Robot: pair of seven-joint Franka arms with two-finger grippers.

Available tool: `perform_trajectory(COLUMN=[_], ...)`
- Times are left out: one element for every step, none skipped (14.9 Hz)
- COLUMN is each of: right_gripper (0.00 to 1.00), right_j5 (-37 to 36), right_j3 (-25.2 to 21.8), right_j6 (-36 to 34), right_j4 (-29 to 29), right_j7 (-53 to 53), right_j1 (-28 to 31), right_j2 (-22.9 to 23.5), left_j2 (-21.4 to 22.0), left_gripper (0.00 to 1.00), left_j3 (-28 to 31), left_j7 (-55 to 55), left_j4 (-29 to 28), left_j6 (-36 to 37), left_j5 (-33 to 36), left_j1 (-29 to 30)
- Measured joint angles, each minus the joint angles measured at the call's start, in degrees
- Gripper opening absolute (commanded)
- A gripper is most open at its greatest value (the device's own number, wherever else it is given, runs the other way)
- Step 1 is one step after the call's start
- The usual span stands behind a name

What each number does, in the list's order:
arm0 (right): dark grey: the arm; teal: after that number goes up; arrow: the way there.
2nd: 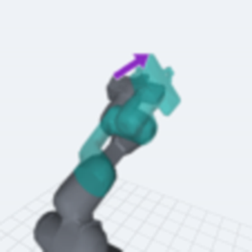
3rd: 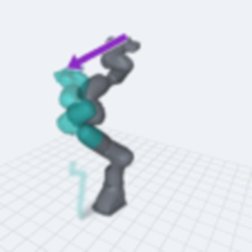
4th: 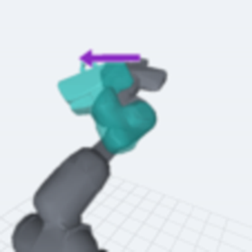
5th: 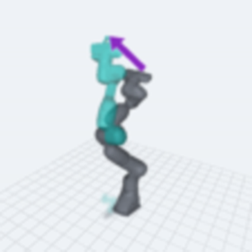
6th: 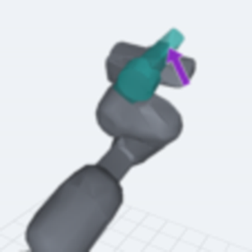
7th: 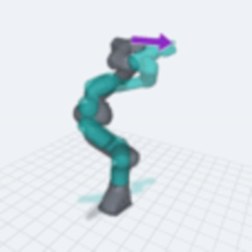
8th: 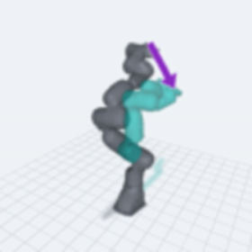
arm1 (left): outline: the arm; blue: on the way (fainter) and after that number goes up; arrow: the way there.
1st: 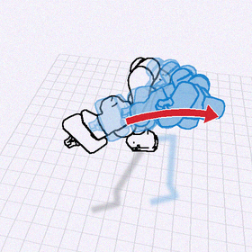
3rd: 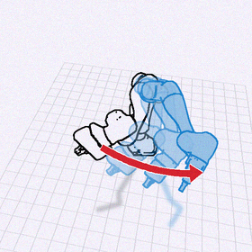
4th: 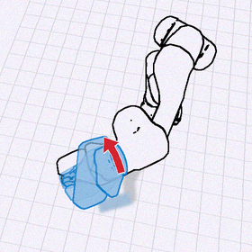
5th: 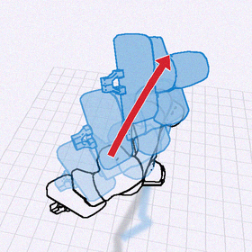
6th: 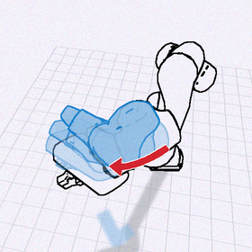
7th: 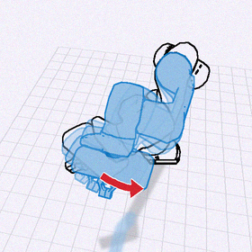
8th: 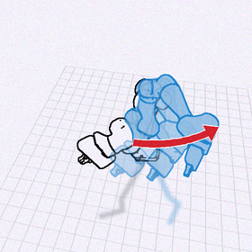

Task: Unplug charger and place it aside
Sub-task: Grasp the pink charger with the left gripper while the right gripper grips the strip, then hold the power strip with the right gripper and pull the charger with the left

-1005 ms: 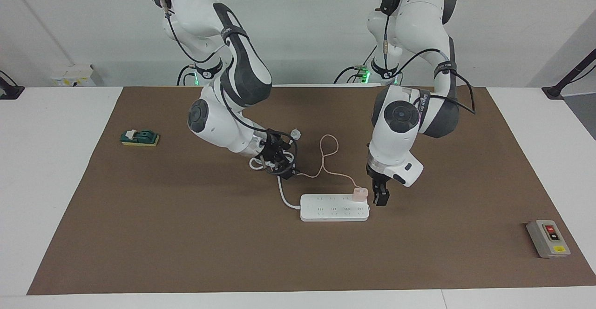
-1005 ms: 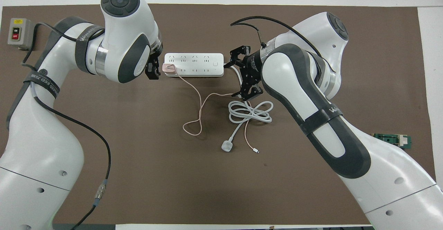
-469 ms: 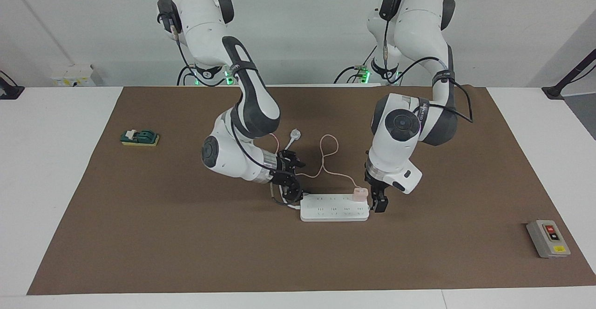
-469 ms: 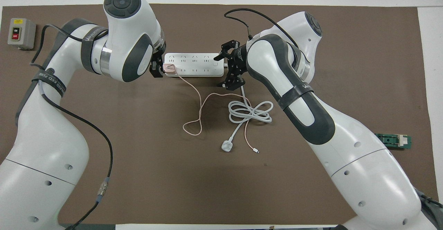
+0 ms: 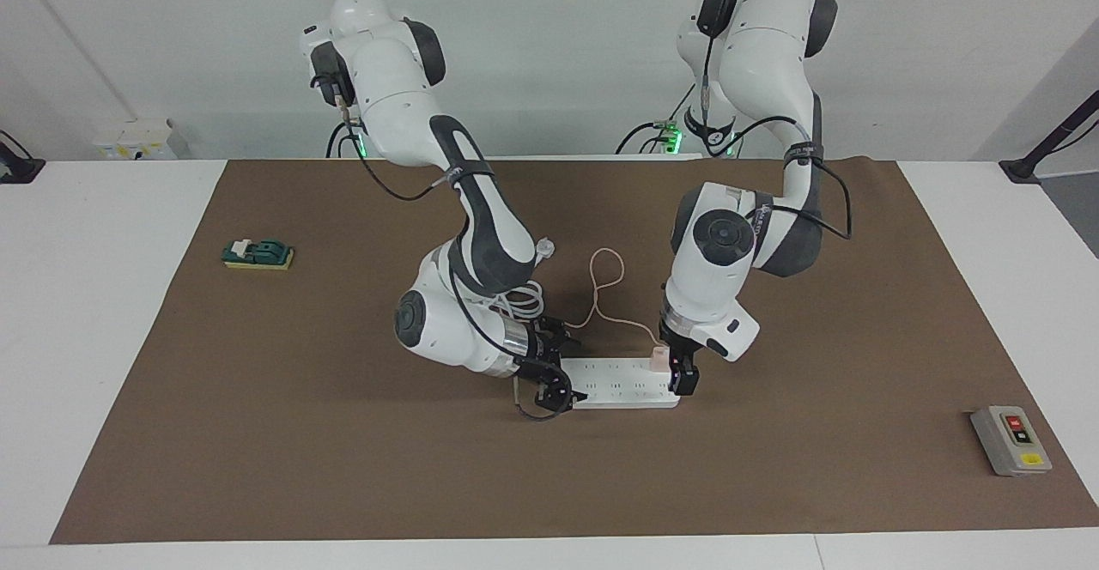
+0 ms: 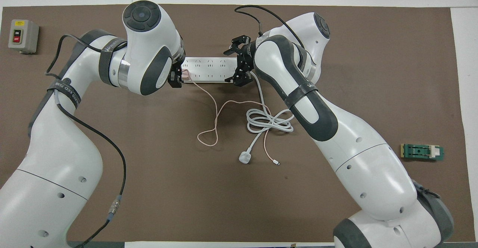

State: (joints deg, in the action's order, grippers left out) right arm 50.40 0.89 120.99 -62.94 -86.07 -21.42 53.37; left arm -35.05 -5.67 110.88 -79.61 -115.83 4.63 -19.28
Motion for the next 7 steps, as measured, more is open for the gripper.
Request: perform_trajectory(right_gripper=[1.00, 1.00, 1.00, 1.00, 1.00, 1.00, 1.00], right_j5=[0.3, 0.3, 0.3, 0.3, 0.6, 1.3, 1.7], right_j3=[0.9, 1.7, 2.2, 2.5, 2.5, 2.6, 2.6], right_j6=[0.8, 0.9, 0.9, 0.9, 0.8, 0.7, 0.4], right_j4=[1.3, 2.2, 2.7, 3.0, 3.1, 3.1, 3.1], right_j7=[0.2, 0.9, 1.8, 2.4, 2.7, 3.0, 3.3], right_j1=[0.3, 0.7, 1.2, 1.5, 1.8, 1.9, 2.2], right_j2=[1.0, 1.8, 2.2, 2.4, 2.6, 2.6, 2.8], left_j2=[0.1, 0.3, 0.4, 0.4, 0.4, 0.4, 0.4], left_gripper=[0.94, 0.91, 0.88, 0.83, 0.78, 0.73, 0.69], left_j3=[0.0, 0.0, 0.0, 0.0, 0.0, 0.0, 0.0], left_j7=[0.0, -0.1, -0.2, -0.3, -0.3, -0.4, -0.4], left_j4=[-0.3, -0.6, -0.8, -1.0, -1.1, -1.1, -1.1], left_j6=[-0.1, -0.1, -0.1, -0.1, -0.1, -0.1, -0.2], left_j5=[0.0, 0.0, 0.0, 0.0, 0.0, 0.0, 0.0], left_j1=[0.0, 0.0, 0.0, 0.0, 0.0, 0.0, 0.0])
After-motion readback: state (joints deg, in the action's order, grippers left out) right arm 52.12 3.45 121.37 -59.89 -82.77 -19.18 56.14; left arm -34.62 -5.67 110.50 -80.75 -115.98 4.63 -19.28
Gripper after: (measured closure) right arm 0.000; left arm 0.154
